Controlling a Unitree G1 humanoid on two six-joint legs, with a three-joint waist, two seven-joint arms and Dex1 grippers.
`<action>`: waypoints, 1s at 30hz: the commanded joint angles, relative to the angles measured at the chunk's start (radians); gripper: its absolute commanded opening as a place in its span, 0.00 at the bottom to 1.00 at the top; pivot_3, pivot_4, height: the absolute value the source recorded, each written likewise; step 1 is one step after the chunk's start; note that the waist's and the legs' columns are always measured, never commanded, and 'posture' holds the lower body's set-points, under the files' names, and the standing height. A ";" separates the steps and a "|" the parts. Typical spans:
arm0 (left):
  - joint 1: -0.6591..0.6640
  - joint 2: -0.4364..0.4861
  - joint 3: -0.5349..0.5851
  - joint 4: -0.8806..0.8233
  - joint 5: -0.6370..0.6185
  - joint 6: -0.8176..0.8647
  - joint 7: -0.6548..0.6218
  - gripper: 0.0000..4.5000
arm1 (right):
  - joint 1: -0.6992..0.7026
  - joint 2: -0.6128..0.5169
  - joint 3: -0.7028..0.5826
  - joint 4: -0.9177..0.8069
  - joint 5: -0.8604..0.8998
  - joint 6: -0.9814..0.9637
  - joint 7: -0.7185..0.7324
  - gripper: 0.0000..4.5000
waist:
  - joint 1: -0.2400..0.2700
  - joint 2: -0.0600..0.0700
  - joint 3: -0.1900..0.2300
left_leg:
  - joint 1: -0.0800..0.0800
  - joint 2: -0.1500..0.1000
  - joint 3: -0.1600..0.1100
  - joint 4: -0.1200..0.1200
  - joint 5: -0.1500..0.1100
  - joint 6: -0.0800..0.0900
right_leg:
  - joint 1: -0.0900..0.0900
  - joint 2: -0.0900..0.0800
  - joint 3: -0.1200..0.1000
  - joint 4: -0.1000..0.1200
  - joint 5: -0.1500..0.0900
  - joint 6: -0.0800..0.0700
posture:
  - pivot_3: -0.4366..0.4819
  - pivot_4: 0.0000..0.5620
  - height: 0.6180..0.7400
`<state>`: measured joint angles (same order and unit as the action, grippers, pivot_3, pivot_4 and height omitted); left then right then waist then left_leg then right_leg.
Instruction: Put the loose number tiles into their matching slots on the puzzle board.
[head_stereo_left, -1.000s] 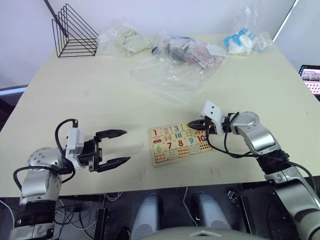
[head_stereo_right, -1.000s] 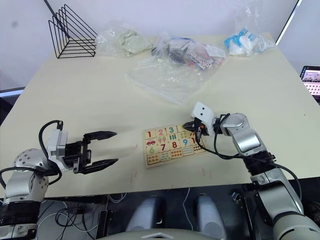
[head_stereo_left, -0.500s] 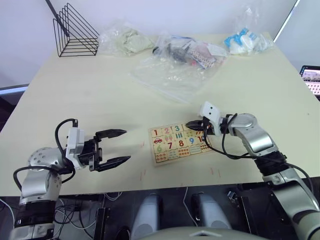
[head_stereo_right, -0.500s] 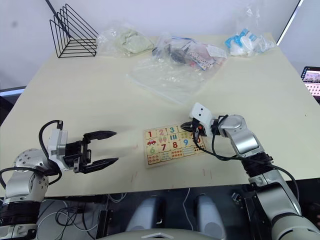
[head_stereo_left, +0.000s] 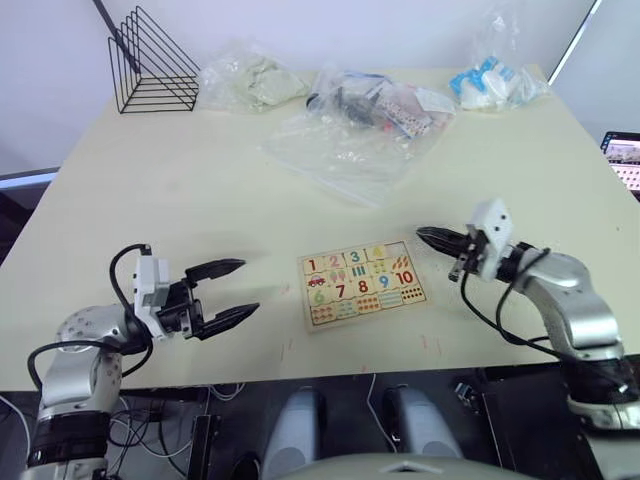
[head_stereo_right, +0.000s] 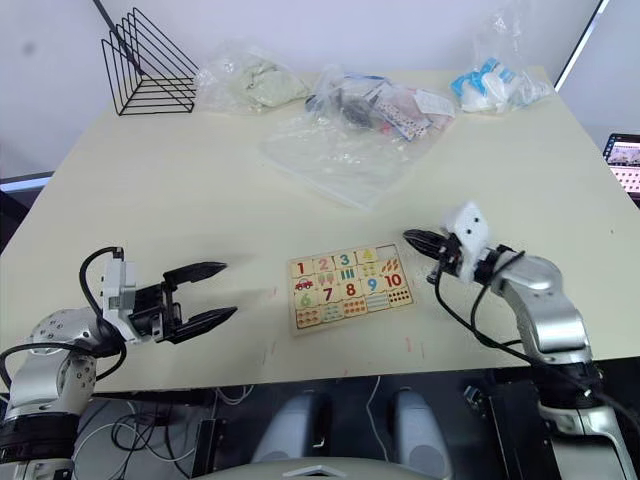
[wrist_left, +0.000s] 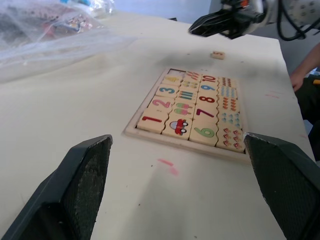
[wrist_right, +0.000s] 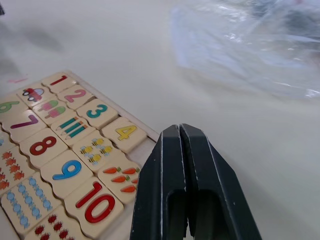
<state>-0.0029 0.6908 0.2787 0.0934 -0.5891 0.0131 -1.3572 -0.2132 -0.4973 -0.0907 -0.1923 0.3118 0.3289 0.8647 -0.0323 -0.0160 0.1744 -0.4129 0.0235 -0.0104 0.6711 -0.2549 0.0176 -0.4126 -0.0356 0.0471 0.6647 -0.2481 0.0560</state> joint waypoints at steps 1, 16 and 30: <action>0.005 -0.002 0.036 0.011 0.002 -0.018 0.028 1.00 | 0.083 -0.032 -0.109 -0.075 0.055 -0.033 -0.013 0.01 | 0.002 0.000 0.000 | 0.000 0.000 0.000 0.000 0.000 0.000 | 0.000 0.000 0.000 0.000 0.000 0.000 | 0.48 0.27 1.00; 0.054 0.006 0.076 0.051 0.004 -0.040 0.027 1.00 | 0.454 -0.046 -0.404 -0.032 0.200 -0.227 0.055 0.97 | 0.005 0.000 0.000 | 0.001 0.000 0.003 0.000 0.000 0.000 | 0.002 0.000 0.001 -0.001 0.000 0.000 | 0.48 0.27 1.00; 0.091 0.021 0.107 0.077 0.006 -0.044 -0.009 1.00 | 0.571 -0.009 -0.426 0.012 0.202 -0.331 0.028 0.97 | 0.017 0.000 -0.001 | 0.003 0.000 0.006 0.000 0.000 0.000 | 0.002 0.000 0.003 -0.001 -0.001 0.000 | 0.48 0.27 1.00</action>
<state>0.0910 0.6981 0.3575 0.1712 -0.5727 -0.0113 -1.3593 0.3482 -0.5061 -0.4969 -0.1528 0.5001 0.0183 0.8978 -0.0148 -0.0159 0.1738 -0.4101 0.0239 -0.0046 0.6712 -0.2549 0.0177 -0.4105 -0.0352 0.0503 0.6637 -0.2486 0.0562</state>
